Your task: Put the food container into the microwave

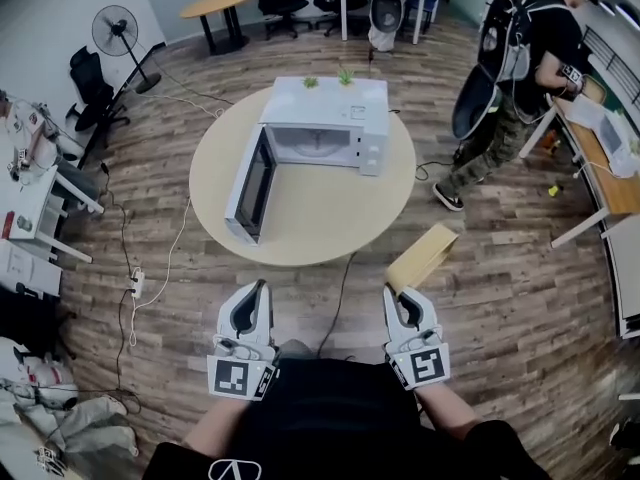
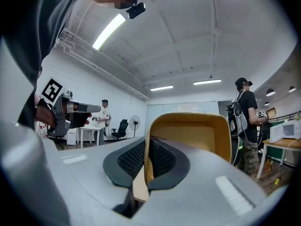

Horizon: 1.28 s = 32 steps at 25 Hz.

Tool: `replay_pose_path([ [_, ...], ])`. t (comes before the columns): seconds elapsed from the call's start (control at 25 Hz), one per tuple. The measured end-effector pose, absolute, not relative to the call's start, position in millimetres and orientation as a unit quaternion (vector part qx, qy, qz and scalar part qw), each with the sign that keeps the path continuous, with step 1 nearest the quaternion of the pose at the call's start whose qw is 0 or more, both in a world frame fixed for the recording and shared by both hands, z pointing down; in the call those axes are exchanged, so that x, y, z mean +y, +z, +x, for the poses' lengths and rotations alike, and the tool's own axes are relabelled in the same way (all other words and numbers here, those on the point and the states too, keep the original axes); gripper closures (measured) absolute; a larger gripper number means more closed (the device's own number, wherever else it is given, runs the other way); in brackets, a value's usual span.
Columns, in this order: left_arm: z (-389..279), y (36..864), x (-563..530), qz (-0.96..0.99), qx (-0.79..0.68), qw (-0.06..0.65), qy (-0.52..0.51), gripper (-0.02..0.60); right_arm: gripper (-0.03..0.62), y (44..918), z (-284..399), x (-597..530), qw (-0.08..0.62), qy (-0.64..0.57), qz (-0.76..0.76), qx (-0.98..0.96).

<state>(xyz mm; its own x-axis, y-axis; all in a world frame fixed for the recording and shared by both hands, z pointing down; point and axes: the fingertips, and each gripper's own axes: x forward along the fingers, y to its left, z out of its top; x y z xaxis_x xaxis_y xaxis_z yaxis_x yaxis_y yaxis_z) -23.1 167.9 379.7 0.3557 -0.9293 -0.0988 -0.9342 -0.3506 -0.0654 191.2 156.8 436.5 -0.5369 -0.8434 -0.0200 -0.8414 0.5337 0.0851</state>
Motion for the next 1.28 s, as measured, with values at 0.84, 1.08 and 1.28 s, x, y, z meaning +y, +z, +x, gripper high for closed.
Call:
replay_pose_path([
  [0.84, -80, 370, -47, -0.847, 0.525, 0.057, 0.057, 0.581, 0.582, 417, 115, -16, 0.044, -0.062, 0.495, -0.865],
  [1.08, -106, 368, -113, -0.862, 0.5, 0.046, 0.066, 0.581, 0.582, 408, 85, -80, 0.044, -0.049, 0.523, -0.85],
  [1.28, -124, 374, -153, -0.872, 0.483, 0.035, 0.066, 0.581, 0.582, 405, 61, -118, 0.055, -0.059, 0.533, -0.842],
])
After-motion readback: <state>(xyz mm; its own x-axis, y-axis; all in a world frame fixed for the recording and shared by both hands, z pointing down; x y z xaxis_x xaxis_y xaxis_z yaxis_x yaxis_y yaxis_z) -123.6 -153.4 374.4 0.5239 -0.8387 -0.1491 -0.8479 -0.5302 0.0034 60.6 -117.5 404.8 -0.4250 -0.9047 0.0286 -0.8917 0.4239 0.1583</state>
